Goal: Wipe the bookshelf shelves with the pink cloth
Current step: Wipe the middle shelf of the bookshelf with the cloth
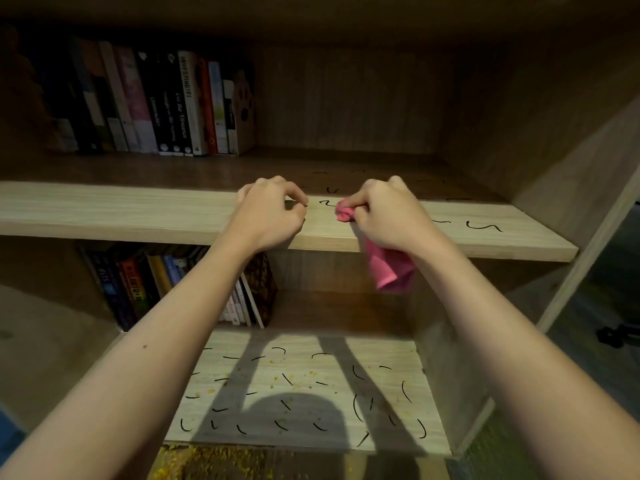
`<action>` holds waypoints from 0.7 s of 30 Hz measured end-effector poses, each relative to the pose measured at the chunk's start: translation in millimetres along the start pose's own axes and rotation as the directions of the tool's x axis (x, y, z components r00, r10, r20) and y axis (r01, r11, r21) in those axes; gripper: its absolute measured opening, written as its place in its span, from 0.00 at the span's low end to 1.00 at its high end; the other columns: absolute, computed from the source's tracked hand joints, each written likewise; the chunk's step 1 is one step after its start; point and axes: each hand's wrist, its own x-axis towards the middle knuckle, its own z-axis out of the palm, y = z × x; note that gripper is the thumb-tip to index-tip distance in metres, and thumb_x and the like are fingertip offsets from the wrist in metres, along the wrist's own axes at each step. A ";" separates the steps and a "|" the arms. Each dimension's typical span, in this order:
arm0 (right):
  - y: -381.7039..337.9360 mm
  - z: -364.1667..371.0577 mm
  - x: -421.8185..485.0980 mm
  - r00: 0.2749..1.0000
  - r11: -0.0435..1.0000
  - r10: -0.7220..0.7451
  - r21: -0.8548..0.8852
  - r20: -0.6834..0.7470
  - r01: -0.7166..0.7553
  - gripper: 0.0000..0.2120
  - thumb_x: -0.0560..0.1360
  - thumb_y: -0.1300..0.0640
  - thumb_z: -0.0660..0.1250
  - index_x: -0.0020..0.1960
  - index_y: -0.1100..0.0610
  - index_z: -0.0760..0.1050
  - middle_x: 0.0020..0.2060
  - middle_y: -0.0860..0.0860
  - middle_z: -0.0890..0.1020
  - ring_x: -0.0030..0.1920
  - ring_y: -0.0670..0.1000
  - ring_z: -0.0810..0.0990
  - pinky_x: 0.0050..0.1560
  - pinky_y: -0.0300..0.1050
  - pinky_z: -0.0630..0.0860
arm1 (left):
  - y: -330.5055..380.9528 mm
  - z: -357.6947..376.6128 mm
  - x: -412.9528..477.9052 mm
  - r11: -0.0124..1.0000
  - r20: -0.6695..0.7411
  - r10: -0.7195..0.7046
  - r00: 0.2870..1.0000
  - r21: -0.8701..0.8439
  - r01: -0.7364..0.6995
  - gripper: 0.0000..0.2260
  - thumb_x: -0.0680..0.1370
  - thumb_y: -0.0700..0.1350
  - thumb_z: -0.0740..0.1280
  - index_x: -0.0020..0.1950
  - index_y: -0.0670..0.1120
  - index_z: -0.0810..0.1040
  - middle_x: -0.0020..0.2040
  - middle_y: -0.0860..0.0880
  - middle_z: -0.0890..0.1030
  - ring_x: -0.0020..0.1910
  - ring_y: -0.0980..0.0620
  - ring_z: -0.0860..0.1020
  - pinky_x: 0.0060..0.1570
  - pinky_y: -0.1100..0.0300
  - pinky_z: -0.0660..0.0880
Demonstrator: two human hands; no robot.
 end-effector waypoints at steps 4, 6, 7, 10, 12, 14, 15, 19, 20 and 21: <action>-1.5 -2.6 1.2 0.993 0.995 -0.093 0.028 0.068 0.092 0.18 0.77 0.63 0.56 0.57 0.51 0.80 0.56 0.46 0.80 0.60 0.52 0.71 0.64 0.44 0.63 | -6.4 -10.0 5.1 0.993 0.072 -0.060 0.996 -0.099 0.067 0.10 0.76 0.48 0.63 0.56 0.52 0.78 0.64 0.51 0.74 0.66 0.49 0.68 0.68 0.49 0.61; 8.4 -7.7 18.8 0.994 1.000 -0.007 0.023 0.108 0.005 0.17 0.77 0.64 0.56 0.57 0.53 0.80 0.58 0.49 0.80 0.51 0.48 0.76 0.53 0.38 0.72 | -10.9 -17.0 8.9 0.993 0.194 -0.093 0.976 -0.054 0.105 0.15 0.76 0.53 0.64 0.62 0.53 0.75 0.67 0.52 0.71 0.68 0.49 0.66 0.70 0.49 0.57; 8.6 -6.9 27.1 0.991 0.999 0.019 0.026 0.134 -0.022 0.17 0.78 0.64 0.56 0.58 0.54 0.80 0.57 0.50 0.81 0.43 0.45 0.76 0.42 0.35 0.73 | -11.2 -17.9 11.0 0.996 0.258 -0.091 0.962 0.036 0.085 0.18 0.77 0.56 0.62 0.64 0.53 0.74 0.69 0.52 0.70 0.70 0.50 0.64 0.72 0.48 0.52; -4.4 2.1 37.1 0.986 0.998 -0.038 0.046 0.164 0.031 0.17 0.78 0.65 0.57 0.58 0.54 0.80 0.57 0.51 0.80 0.42 0.42 0.75 0.42 0.36 0.72 | -11.4 -14.9 15.1 0.978 0.322 -0.041 0.946 0.208 -0.028 0.22 0.76 0.62 0.58 0.66 0.53 0.72 0.70 0.54 0.68 0.71 0.52 0.61 0.71 0.45 0.38; -4.9 0.8 30.2 0.985 0.996 -0.081 0.042 0.153 0.075 0.18 0.77 0.66 0.56 0.57 0.54 0.80 0.58 0.50 0.80 0.48 0.42 0.72 0.53 0.39 0.71 | -17.0 -11.8 15.9 0.980 0.296 -0.010 0.955 0.195 -0.050 0.23 0.76 0.63 0.58 0.66 0.53 0.72 0.69 0.55 0.69 0.71 0.54 0.61 0.70 0.45 0.36; 5.5 -7.0 28.6 0.989 0.999 -0.050 0.017 0.140 0.048 0.18 0.78 0.66 0.55 0.58 0.54 0.80 0.58 0.50 0.80 0.47 0.44 0.75 0.53 0.38 0.73 | -22.0 -9.6 15.6 0.986 0.267 0.017 0.964 0.158 -0.061 0.22 0.76 0.63 0.59 0.65 0.53 0.73 0.68 0.56 0.70 0.70 0.55 0.62 0.71 0.44 0.36; 11.0 -8.4 33.2 0.992 1.000 -0.017 0.006 0.128 0.017 0.18 0.78 0.66 0.55 0.58 0.55 0.80 0.58 0.51 0.80 0.44 0.45 0.77 0.46 0.35 0.74 | -23.0 -8.4 15.9 0.987 0.255 0.031 0.967 0.144 -0.070 0.21 0.76 0.62 0.59 0.64 0.53 0.74 0.67 0.56 0.70 0.70 0.55 0.62 0.71 0.44 0.36; -3.2 10.2 49.6 0.990 0.999 -0.040 -0.024 0.135 0.044 0.18 0.77 0.65 0.56 0.58 0.52 0.80 0.56 0.50 0.80 0.56 0.50 0.75 0.59 0.47 0.73 | -23.9 -4.8 17.3 0.991 0.203 0.027 0.979 0.126 -0.054 0.18 0.76 0.59 0.61 0.62 0.53 0.75 0.66 0.56 0.72 0.69 0.55 0.64 0.71 0.44 0.38; -7.2 14.2 48.5 0.989 0.997 -0.064 -0.024 0.134 0.068 0.19 0.77 0.65 0.56 0.58 0.51 0.80 0.56 0.49 0.80 0.61 0.53 0.72 0.64 0.52 0.69 | -25.0 -4.3 17.8 0.991 0.183 0.014 0.983 0.131 -0.038 0.17 0.76 0.57 0.61 0.61 0.53 0.76 0.65 0.55 0.72 0.69 0.54 0.64 0.71 0.44 0.38; -8.6 13.4 45.9 0.987 0.997 -0.076 -0.010 0.138 0.078 0.19 0.77 0.64 0.55 0.58 0.51 0.80 0.57 0.49 0.79 0.62 0.54 0.72 0.65 0.53 0.69 | -25.9 -3.7 18.2 0.991 0.163 -0.001 0.987 0.134 -0.021 0.16 0.76 0.56 0.61 0.60 0.52 0.76 0.65 0.55 0.72 0.68 0.54 0.64 0.71 0.44 0.39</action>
